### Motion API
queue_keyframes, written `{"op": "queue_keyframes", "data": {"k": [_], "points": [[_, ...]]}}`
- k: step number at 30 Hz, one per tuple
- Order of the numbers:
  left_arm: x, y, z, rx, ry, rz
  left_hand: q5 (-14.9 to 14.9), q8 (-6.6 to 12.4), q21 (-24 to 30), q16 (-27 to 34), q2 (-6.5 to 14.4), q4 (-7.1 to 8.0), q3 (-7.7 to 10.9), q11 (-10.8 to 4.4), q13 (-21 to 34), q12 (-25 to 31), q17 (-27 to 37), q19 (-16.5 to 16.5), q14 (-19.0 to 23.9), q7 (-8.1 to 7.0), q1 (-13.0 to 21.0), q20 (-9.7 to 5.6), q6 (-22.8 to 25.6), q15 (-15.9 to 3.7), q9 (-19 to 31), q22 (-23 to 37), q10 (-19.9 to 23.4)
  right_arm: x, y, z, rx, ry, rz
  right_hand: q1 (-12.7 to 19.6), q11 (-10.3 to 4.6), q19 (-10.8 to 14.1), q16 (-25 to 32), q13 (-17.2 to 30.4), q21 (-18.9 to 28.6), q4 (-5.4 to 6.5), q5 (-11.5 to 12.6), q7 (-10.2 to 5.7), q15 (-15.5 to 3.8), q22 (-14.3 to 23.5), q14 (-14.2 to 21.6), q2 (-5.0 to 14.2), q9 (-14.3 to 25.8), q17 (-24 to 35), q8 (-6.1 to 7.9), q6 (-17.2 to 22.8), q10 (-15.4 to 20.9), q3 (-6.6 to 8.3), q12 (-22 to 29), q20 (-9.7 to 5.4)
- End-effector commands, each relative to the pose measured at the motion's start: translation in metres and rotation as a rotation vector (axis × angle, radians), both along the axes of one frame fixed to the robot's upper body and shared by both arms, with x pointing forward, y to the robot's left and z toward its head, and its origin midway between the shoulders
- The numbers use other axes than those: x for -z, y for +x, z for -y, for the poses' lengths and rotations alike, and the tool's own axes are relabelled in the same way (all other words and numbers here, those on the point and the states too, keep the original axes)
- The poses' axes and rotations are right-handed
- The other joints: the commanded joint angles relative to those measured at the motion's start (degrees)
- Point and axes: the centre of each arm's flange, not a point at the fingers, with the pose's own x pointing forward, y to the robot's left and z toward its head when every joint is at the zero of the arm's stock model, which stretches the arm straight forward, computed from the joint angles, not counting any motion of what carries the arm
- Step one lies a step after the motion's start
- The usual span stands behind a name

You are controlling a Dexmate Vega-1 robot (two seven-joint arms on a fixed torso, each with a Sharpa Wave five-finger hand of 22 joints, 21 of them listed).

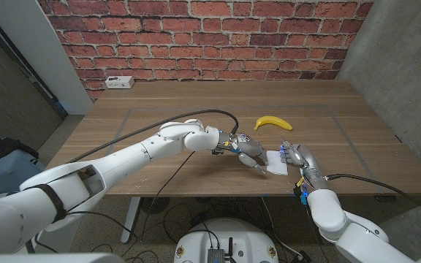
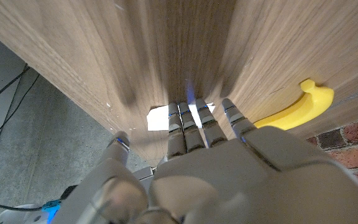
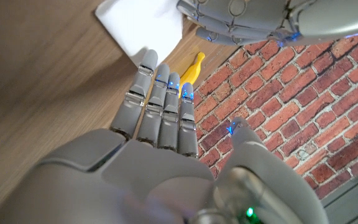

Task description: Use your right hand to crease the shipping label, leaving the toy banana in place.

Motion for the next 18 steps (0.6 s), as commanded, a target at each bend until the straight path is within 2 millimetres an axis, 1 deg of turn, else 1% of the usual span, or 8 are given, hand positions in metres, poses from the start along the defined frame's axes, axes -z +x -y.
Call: {"op": "queue_keyframes", "data": {"k": [1,3,5,6,7,10,16,18], "points": [[0.005,0.003,0.001,-0.024,0.023,-0.014,0.4,-0.23,0.5,-0.2,0.3,-0.1,-0.28,-0.36,-0.1,-0.6,0.0,1.0,-0.9,-0.59,0.1,0.0,-1.7,-1.66,0.1,0.0,-1.3,0.0,-0.003,-0.002,-0.125,0.159,0.155,1.0,0.44,-0.4,-1.1,-0.2,-0.7,-0.63,-0.2,1.01,1.12,-0.4,-4.5,-0.11,-0.2,-1.3,-0.61,-3.4,-4.0,0.89,-0.7,0.78],[0.006,0.004,0.0,-0.031,0.032,-0.024,0.4,-0.23,0.5,-0.2,0.5,-0.09,-0.18,-0.48,-0.1,-0.7,0.0,1.0,-1.3,-0.64,0.3,0.0,-2.0,-1.54,0.1,-0.1,-1.5,0.002,0.0,-0.004,-0.153,0.19,0.158,1.2,0.43,-1.7,-1.3,-0.4,-1.4,-0.82,-0.2,1.37,1.34,-0.7,-6.9,-0.28,-0.4,-2.1,-0.66,-5.1,-5.8,1.28,-0.8,0.99],[0.006,0.005,0.001,-0.044,0.046,-0.047,0.7,0.26,0.6,0.0,8.2,-0.49,4.98,0.18,-0.4,-1.0,-0.3,1.0,-1.8,-0.36,4.7,0.6,-3.2,-1.18,0.0,-0.2,-2.3,0.004,0.003,-0.006,-0.185,0.208,0.153,1.2,0.51,-2.2,-1.3,-0.5,-1.7,-0.91,-0.2,1.44,1.52,-0.8,-8.8,-0.41,-0.5,-2.7,-0.64,-6.3,-7.7,1.55,-1.0,1.11],[0.007,0.006,0.0,-0.049,0.048,-0.05,1.5,0.34,0.6,-0.1,9.7,-1.29,7.8,0.14,-0.5,-1.0,-0.3,0.9,-2.0,-0.28,7.2,0.65,-3.4,-1.04,0.0,-0.3,-2.4,0.005,0.004,-0.007,-0.197,0.213,0.149,1.2,0.73,-2.1,-1.4,-0.6,-1.7,-0.94,-0.2,1.67,1.83,-0.9,-9.7,-0.45,-0.6,-3.0,-0.76,-7.2,-8.2,1.66,-1.0,1.19],[0.007,0.007,0.0,-0.055,0.051,-0.041,2.4,0.37,0.8,-0.1,9.8,-2.73,11.42,-0.28,-0.5,-1.1,-0.4,1.1,-2.4,-0.37,10.7,0.75,-3.6,-1.15,0.0,-0.4,-2.7,0.006,0.005,-0.008,-0.207,0.216,0.145,1.2,0.81,-2.1,-1.4,-0.6,-1.7,-0.92,-0.3,1.75,1.89,-0.9,-10.2,-0.47,-0.6,-3.2,-0.8,-7.7,-8.8,1.72,-1.0,1.39],[0.009,0.008,-0.001,-0.076,0.069,-0.026,2.6,-0.2,1.0,-0.3,9.7,-4.11,14.75,-0.89,-0.6,-1.6,-0.4,1.2,-3.5,-1.12,14.1,1.11,-6.1,-1.18,0.0,-0.4,-4.7,0.011,0.009,-0.014,-0.255,0.252,0.132,1.0,0.93,-2.7,-1.3,-0.7,-2.0,-0.82,-0.3,2.13,2.19,-1.0,-11.0,-0.61,-0.7,-3.5,-0.78,-8.5,-9.5,1.73,-1.0,2.0],[0.013,0.009,-0.001,-0.088,0.084,0.008,0.0,-0.77,0.2,-0.3,10.1,1.23,14.47,-1.15,-0.4,-2.2,0.3,-2.5,-10.1,-2.44,15.1,0.87,-16.9,-1.35,0.1,-0.2,-13.8,0.017,0.017,-0.023,-0.322,0.298,0.133,0.3,0.96,-7.0,-1.3,-1.2,-2.9,-0.61,-0.6,2.12,2.24,-1.3,-17.0,-0.91,-1.0,-5.4,-0.81,-13.1,-14.6,1.94,-1.1,1.0],[0.013,0.009,-0.002,-0.088,0.085,0.008,-0.2,-0.69,0.0,-0.3,10.0,1.74,14.32,-0.96,-0.4,-2.3,0.3,-3.0,-11.1,-2.64,15.1,0.55,-18.0,-1.3,0.1,-0.2,-15.0,0.018,0.018,-0.024,-0.331,0.305,0.135,0.3,0.96,-8.8,-1.2,-1.3,-3.1,-0.7,-0.6,2.17,2.0,-1.3,-18.9,-0.94,-1.0,-5.9,-0.79,-14.5,-16.5,2.01,-1.1,0.2]]}}
